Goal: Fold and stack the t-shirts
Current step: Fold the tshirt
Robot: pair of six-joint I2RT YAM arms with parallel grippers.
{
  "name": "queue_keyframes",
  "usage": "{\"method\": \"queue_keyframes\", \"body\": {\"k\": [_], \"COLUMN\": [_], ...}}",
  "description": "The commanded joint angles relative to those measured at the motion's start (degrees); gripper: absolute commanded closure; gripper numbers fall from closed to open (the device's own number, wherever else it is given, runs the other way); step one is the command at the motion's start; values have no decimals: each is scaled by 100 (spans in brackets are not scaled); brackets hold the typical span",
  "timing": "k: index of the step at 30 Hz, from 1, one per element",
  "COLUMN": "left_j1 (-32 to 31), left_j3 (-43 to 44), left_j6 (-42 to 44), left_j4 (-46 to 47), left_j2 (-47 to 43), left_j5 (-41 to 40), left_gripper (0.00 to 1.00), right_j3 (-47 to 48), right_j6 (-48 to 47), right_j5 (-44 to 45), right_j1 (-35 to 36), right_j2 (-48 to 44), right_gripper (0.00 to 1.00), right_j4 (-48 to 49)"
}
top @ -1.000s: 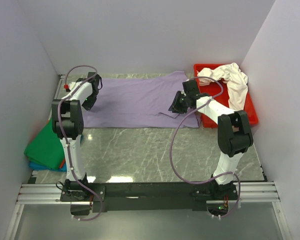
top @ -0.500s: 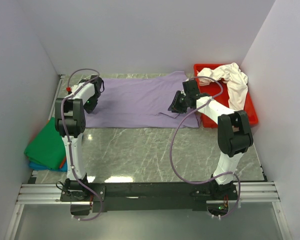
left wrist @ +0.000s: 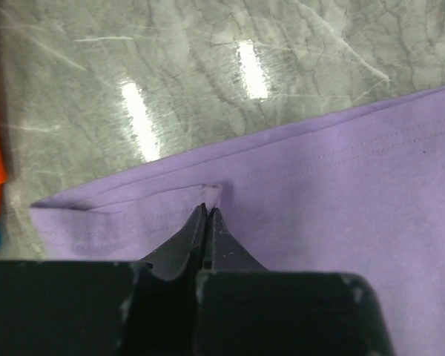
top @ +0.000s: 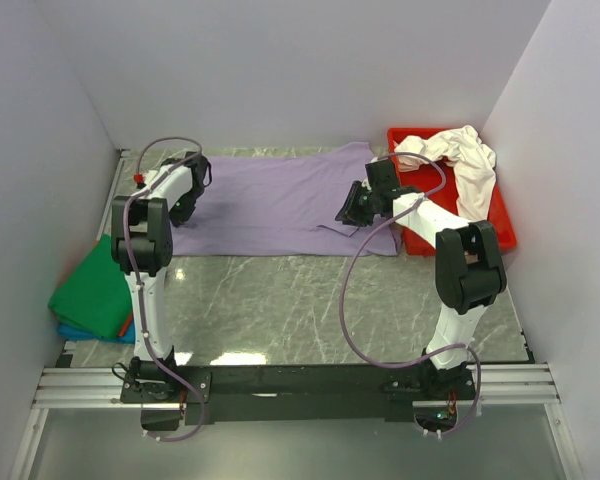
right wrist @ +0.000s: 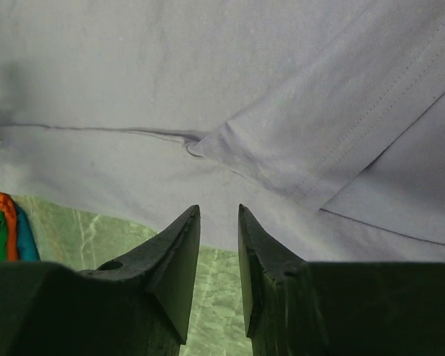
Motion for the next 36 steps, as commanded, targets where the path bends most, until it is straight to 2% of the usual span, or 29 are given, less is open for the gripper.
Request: {"method": "queue_keyframes", "body": {"k": [1,14,29,34,35,36], "left_j1": [-93,-305,-252,-94,-68,-32], "left_j3": [79,518,615,361,230,150], "left_j6": [-165,-367,19,362,414,528], "left_j4": [-295,-892,-673,-191,-111,-32], "left_j2": [-478,-312,-4,-30,-91,-144], "left_j5": [-351,-940,-1011,-773,-730,-616], "left_gripper": [99,99,91,85,82,75], "right_j3": [-26,-52,-105,-96,-87,-87], "right_j6": [-68,-68,-95,-121,-139,-156], "right_j5": [-42,-78,-34,-25,19,37], "right_j1": [-37,-45,-63,-72,-72,-80], "right_j2": [9,17,17,61,61,61], "right_gripper": [66,66,66,65,64,64], "right_j4": [205,249,258,266,266,266]}}
